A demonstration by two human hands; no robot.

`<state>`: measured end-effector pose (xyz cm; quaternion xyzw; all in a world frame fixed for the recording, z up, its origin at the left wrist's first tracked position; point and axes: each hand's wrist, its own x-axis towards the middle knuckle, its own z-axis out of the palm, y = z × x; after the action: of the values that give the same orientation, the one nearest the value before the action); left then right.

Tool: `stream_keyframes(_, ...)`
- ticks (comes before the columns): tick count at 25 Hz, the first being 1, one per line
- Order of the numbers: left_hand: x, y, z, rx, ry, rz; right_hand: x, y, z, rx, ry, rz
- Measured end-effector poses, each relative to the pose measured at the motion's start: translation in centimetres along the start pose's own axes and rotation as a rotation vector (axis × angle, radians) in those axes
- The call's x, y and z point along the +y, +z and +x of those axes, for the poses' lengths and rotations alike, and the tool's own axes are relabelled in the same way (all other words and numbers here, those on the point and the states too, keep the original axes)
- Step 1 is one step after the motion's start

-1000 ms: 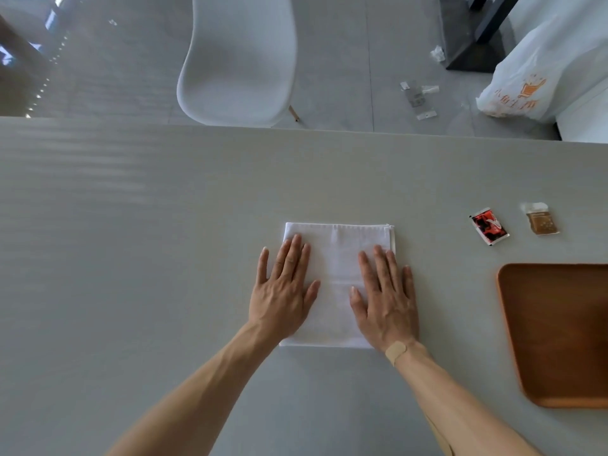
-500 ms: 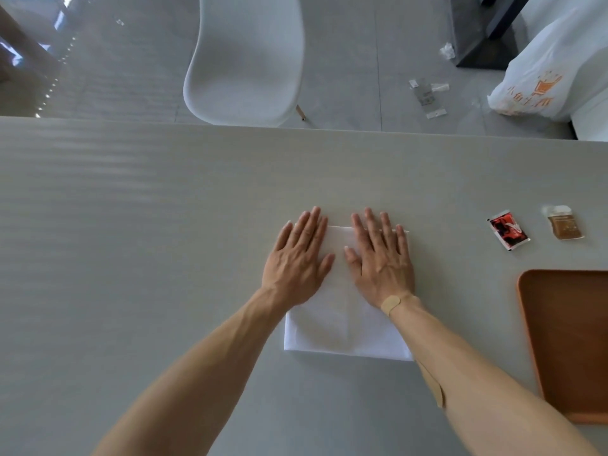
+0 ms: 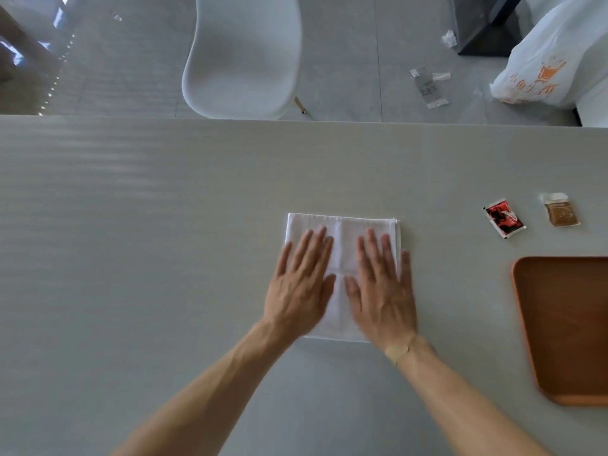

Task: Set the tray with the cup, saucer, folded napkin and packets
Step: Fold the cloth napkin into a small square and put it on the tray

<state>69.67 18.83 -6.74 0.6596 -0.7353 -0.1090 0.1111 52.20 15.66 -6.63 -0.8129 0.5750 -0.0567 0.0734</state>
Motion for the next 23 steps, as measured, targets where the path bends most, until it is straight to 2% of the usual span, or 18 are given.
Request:
stream_keyframes(1,1.4,0.7,-1.4,-0.013,0.036,-0.018,-1.1,0.5,-2.0,-0.021,-0.049,-0.005)
stream_keyframes(3,2.4,1.7,-2.9,-0.041,0.054,-0.012,-1.8,1.3,-4.0,-0.066,-0.027,-0.031)
stream_keyframes(7,-0.9,1.2,-5.1,-0.076,-0.072,0.065,0.7,1.5,-5.4,-0.092,0.131,-0.036)
stream_keyframes(10,-2.7,0.3,-6.2,-0.124,-0.148,0.113,2.1,0.9,-6.0,-0.123,0.143,-0.035)
stream_keyframes(12,-2.5,-0.1,-6.3,-0.171,-0.155,0.112,2.0,0.4,-6.1,-0.147,0.145,-0.034)
stream_keyframes(15,-2.1,-0.8,-6.2,-0.159,-0.128,0.128,1.4,-0.4,-5.7,-0.128,0.123,-0.067)
stream_keyframes(19,-3.3,-4.2,-1.3,-0.161,-0.028,0.147,2.2,-3.4,0.1,-0.052,0.127,-0.132)
stream_keyframes(23,-4.1,-7.9,7.7,-0.372,-0.162,-0.006,3.0,-6.3,8.1,-0.301,0.059,-0.086)
